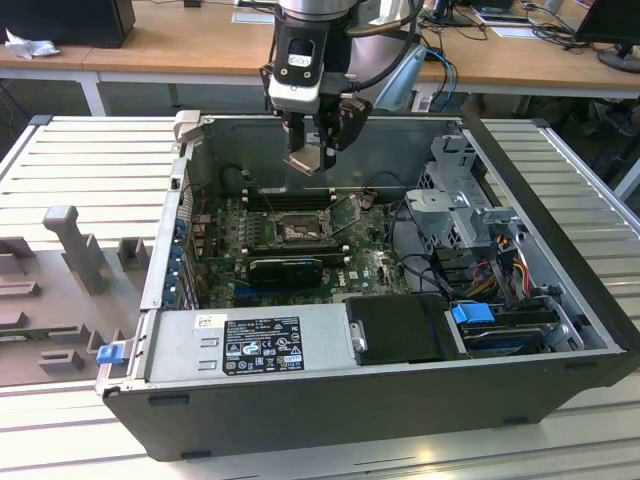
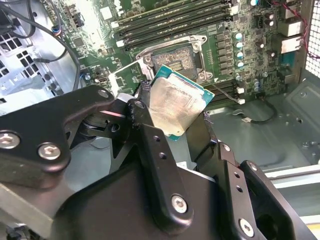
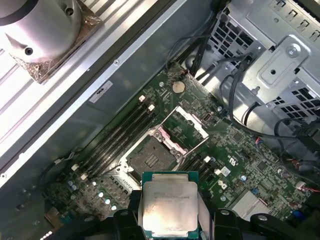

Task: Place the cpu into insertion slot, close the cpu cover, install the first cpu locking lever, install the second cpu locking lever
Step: 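Place the cpu into insertion slot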

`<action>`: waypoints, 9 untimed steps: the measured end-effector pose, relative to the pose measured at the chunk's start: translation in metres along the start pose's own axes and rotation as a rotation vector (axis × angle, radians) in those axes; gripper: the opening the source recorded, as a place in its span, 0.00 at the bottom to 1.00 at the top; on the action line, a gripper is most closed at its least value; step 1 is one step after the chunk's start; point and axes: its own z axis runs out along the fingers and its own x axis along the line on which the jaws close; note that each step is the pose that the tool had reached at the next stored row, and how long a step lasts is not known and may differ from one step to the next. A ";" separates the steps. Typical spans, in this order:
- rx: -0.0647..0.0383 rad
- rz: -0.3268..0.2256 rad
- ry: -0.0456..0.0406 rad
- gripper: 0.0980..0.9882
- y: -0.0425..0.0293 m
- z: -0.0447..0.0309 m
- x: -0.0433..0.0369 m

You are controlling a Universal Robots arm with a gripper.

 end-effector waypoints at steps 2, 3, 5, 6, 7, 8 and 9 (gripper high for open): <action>0.000 0.011 -0.0010 0.48 0.0000 0.0001 0.0000; 0.000 0.019 -0.0017 0.48 0.0000 0.0002 0.0000; -0.001 0.041 -0.0036 0.48 0.0000 0.0004 0.0000; -0.001 0.051 -0.0045 0.48 0.0000 0.0005 0.0000; -0.001 0.057 -0.0051 0.48 0.0000 0.0006 0.0000; -0.001 0.063 -0.0056 0.48 0.0000 0.0006 0.0000; -0.001 0.072 -0.0065 0.48 0.0000 0.0007 0.0000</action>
